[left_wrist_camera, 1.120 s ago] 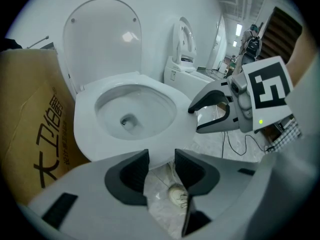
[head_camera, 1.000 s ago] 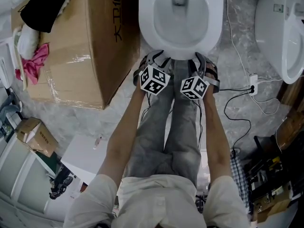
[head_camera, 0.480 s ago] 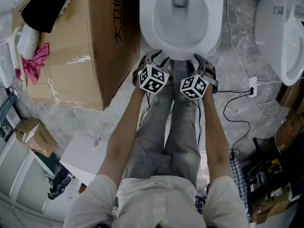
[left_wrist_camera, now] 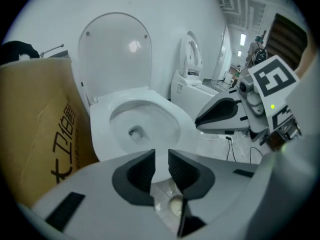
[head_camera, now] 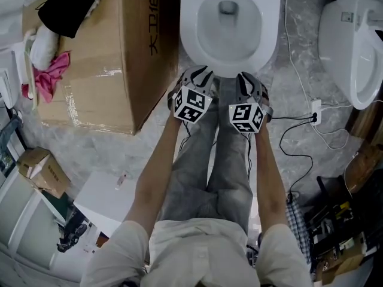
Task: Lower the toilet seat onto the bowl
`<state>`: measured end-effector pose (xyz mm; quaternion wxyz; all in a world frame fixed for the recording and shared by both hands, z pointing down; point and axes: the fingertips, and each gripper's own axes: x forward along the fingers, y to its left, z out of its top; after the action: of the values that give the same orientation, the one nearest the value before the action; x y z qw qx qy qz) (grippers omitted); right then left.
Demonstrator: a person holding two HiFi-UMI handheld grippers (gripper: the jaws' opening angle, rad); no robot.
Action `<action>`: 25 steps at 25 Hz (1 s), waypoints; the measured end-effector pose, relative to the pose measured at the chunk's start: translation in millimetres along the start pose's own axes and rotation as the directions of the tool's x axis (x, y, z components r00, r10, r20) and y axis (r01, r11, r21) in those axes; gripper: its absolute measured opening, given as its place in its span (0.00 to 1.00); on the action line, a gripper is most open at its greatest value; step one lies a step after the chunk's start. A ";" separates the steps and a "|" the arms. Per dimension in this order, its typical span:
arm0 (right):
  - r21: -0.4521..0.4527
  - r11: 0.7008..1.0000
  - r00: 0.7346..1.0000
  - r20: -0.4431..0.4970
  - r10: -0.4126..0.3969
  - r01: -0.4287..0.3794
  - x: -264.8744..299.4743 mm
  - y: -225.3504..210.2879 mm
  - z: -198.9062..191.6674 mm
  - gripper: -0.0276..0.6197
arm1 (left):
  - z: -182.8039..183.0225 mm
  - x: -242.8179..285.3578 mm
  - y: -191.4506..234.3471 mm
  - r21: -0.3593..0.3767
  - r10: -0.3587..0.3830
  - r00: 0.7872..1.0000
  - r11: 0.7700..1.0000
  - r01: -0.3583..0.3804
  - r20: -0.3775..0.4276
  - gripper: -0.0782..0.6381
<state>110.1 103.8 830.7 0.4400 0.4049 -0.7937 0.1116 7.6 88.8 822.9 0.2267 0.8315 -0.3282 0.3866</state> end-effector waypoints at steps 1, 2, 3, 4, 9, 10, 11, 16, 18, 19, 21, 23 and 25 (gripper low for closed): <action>0.016 1.000 1.000 0.023 -0.006 0.006 -5.5 -4.4 9.3 0.09 | 7.6 -6.4 1.5 0.002 0.006 1.000 1.000 -0.006 0.019 0.23; 0.033 0.999 0.999 0.044 -0.012 0.010 -11.5 -9.3 18.9 0.07 | 15.5 -13.0 3.1 0.005 0.012 0.999 1.000 -0.012 0.038 0.22; 0.048 0.999 0.998 0.066 -0.018 0.015 -18.0 -14.9 28.8 0.06 | 23.8 -19.8 4.4 0.009 0.018 0.998 1.000 -0.018 0.057 0.20; 0.061 0.998 0.996 0.086 -0.025 0.020 -25.1 -21.1 38.9 0.05 | 32.5 -26.9 5.6 0.013 0.024 0.997 1.000 -0.025 0.076 0.19; 0.106 0.993 0.981 0.184 -0.062 0.042 -64.4 -54.5 90.2 0.05 | 79.0 -63.1 9.4 0.022 0.048 0.984 0.998 -0.053 0.172 0.14; 0.112 0.993 0.977 0.203 -0.069 0.047 -72.7 -60.3 100.5 0.05 | 88.1 -70.2 9.9 0.023 0.052 0.980 0.998 -0.057 0.191 0.13; 0.117 0.992 0.972 0.222 -0.075 0.050 -81.3 -65.9 110.5 0.05 | 97.1 -77.3 10.5 0.023 0.055 0.976 0.998 -0.061 0.210 0.13; 0.140 0.989 0.940 0.329 -0.091 0.047 -128.5 -90.1 162.3 0.05 | 143.7 -114.4 12.1 0.013 0.073 0.949 0.997 -0.081 0.306 0.13; 0.159 0.986 0.923 0.371 -0.103 0.046 -147.3 -98.5 181.7 0.05 | 160.4 -128.8 12.1 0.012 0.078 0.937 0.996 -0.088 0.340 0.13; 0.160 0.986 0.918 0.383 -0.106 0.047 -155.4 -101.8 189.5 0.05 | 168.3 -135.4 12.1 0.013 0.080 0.931 0.996 -0.091 0.356 0.13; 0.150 0.987 0.911 0.398 -0.106 0.049 -168.1 -106.1 201.2 0.05 | 183.8 -147.3 12.0 0.018 0.083 0.919 0.995 -0.097 0.386 0.13; 0.157 0.986 0.905 0.410 -0.110 0.049 -175.4 -108.6 206.9 0.05 | 195.9 -156.9 12.2 0.020 0.087 0.908 0.994 -0.105 0.409 0.13; 0.153 0.987 0.904 0.414 -0.108 0.048 -180.3 -110.6 212.0 0.05 | 204.7 -163.5 13.2 0.023 0.092 0.901 0.993 -0.112 0.424 0.13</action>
<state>114.5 17.3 544.0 0.2334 0.4807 -0.8432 0.0591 19.8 11.3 572.5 0.1100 0.8822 -0.4034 0.2166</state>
